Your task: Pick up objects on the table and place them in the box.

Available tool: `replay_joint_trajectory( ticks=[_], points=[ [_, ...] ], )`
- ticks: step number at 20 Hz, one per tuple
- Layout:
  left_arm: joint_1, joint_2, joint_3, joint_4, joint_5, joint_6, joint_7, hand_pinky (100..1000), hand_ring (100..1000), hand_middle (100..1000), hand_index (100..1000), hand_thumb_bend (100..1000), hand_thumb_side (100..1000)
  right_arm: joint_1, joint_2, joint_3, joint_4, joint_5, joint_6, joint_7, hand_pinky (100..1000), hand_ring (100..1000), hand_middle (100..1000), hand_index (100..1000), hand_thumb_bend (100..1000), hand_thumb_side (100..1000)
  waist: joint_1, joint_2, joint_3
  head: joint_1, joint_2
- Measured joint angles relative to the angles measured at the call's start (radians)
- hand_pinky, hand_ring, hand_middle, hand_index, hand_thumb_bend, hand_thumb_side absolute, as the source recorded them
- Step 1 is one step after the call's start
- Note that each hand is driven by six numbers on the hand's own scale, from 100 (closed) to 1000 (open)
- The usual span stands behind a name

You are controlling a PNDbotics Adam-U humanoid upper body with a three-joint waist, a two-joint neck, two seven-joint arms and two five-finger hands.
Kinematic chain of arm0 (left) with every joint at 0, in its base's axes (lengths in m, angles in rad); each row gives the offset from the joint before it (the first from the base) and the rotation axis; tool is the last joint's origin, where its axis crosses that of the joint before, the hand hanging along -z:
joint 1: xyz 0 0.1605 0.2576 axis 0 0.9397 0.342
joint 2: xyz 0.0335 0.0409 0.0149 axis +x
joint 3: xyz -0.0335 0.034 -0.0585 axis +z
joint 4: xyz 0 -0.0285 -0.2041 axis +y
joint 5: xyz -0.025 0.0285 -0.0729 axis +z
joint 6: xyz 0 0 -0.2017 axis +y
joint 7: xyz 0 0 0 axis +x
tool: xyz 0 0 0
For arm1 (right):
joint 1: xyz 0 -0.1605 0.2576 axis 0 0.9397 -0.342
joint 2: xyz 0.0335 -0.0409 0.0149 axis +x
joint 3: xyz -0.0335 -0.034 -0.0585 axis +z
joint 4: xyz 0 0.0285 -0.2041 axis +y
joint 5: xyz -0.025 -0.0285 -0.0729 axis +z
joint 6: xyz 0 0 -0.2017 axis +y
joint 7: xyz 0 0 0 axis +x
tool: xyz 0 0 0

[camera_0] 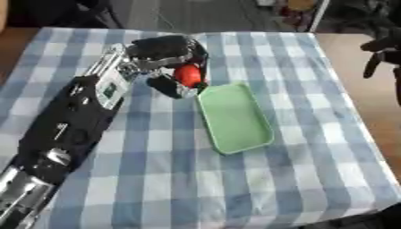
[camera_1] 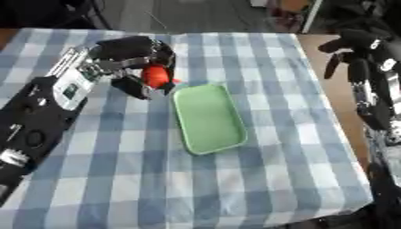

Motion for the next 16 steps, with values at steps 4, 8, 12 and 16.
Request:
replay_joint_trajectory(
  ticks=[4,8,12,16],
  points=[
    [-0.013,-0.031,-0.014,0.005,0.008,0.0,0.0,133,364,513,544,100,428,-0.001,0.001,0.005,0.0,-0.006,-0.002,0.006,322,674,612,845,100,686,-0.005,0.0,-0.007,0.007,0.0],
    [-0.016,-0.058,-0.03,0.006,0.008,0.0,0.0,131,363,513,542,100,408,-0.001,0.008,0.007,0.0,-0.009,-0.004,0.009,319,673,611,845,100,679,-0.007,0.0,-0.013,0.014,0.0],
    [-0.016,-0.074,-0.035,0.015,0.007,0.002,-0.002,131,364,513,543,100,440,-0.002,0.008,0.009,0.001,-0.012,-0.004,0.013,321,674,611,845,100,686,-0.01,0.0,-0.013,0.015,0.0],
    [-0.015,-0.086,-0.037,0.024,-0.002,0.002,-0.002,130,364,514,542,100,443,-0.007,0.008,0.012,0.002,-0.016,-0.004,0.016,319,673,611,845,100,687,-0.011,0.001,-0.015,0.015,0.0]
  ],
)
